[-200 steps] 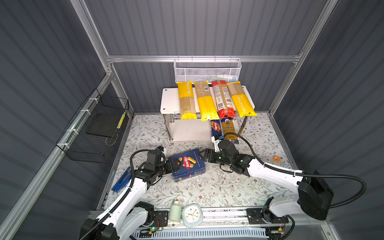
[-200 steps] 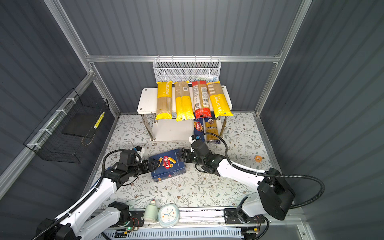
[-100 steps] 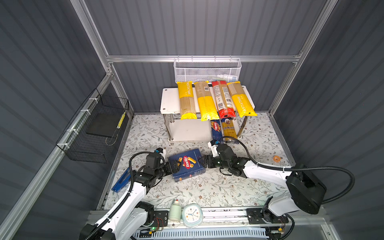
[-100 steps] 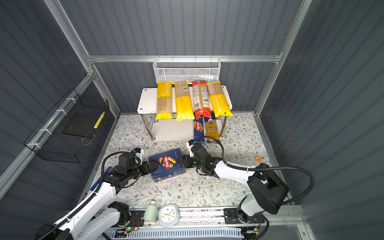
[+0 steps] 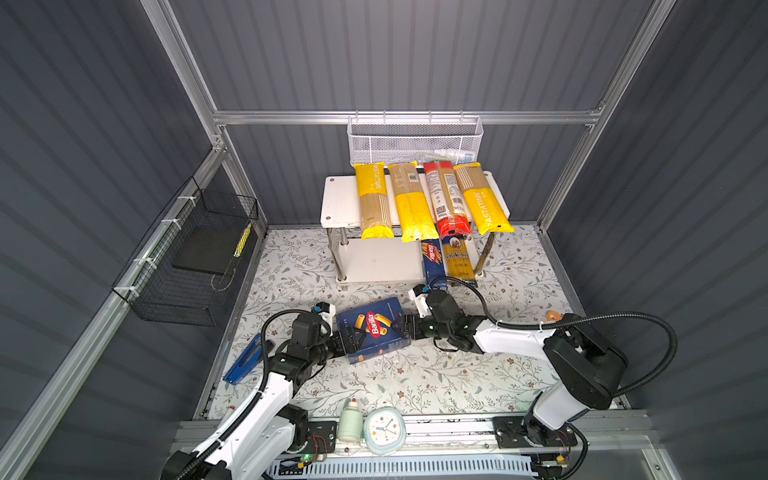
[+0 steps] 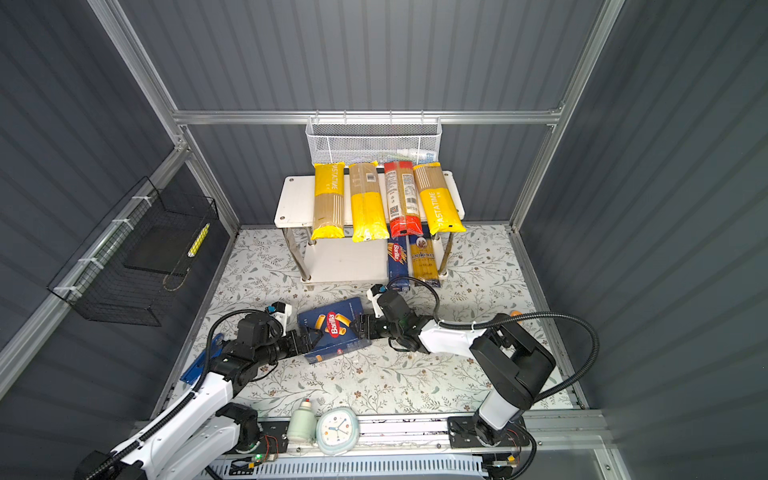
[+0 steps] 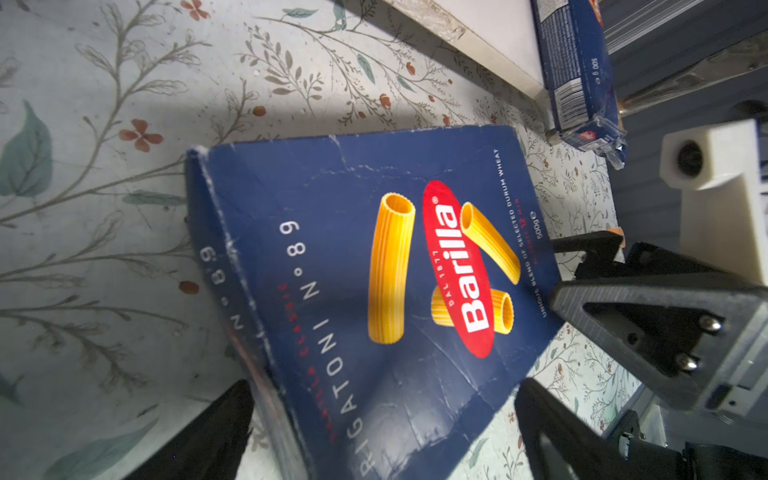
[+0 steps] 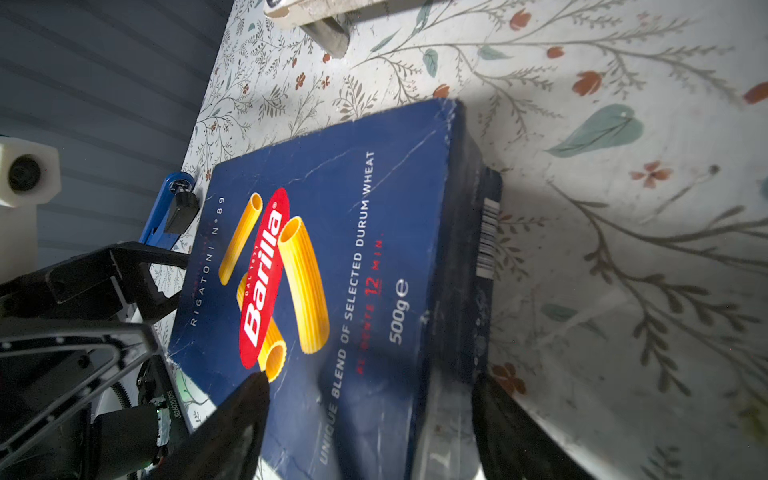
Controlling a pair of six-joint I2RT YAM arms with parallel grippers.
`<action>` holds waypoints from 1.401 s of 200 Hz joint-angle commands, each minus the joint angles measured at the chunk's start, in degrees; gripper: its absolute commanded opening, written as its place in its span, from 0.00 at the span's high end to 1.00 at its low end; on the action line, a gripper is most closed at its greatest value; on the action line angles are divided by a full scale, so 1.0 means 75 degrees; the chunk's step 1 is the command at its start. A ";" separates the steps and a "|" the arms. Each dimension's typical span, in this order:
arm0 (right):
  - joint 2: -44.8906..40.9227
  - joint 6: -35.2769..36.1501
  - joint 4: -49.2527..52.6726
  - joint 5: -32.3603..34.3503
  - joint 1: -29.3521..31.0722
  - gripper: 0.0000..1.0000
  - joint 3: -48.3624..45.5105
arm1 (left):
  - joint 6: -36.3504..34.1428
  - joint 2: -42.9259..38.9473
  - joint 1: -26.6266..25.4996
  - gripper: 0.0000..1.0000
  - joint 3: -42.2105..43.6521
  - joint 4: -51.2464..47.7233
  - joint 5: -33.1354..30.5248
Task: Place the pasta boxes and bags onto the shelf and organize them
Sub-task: 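Clamp the Rigatoni box between both grippers from its two ends, then slide the clamped Rigatoni box with both grippers toward the shelf's lower tier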
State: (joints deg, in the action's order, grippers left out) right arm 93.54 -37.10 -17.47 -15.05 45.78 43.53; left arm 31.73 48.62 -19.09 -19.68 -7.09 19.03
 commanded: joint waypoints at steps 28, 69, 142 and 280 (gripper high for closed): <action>0.0122 -0.0076 -0.0342 -0.0106 0.0001 0.23 0.0021 | -0.0295 0.0184 -0.0038 0.01 0.0048 0.0195 0.0332; 0.0255 -0.0042 -0.0074 -0.0058 0.0037 0.24 0.0211 | -0.0190 0.0046 -0.0034 0.01 0.0031 -0.0315 -0.0431; 0.0221 -0.0095 0.0035 0.0186 0.0037 0.24 0.0103 | -0.0046 0.0522 -0.0035 0.01 0.0100 0.0289 -0.0397; 0.0309 -0.0323 -0.0426 0.0030 0.0217 0.33 0.0149 | -0.0320 0.0490 -0.0075 0.01 0.0109 0.1302 0.0889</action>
State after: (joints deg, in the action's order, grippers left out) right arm 95.39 -38.63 -18.87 -14.22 46.15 43.83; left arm 31.07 52.66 -19.07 -18.13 -0.05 20.69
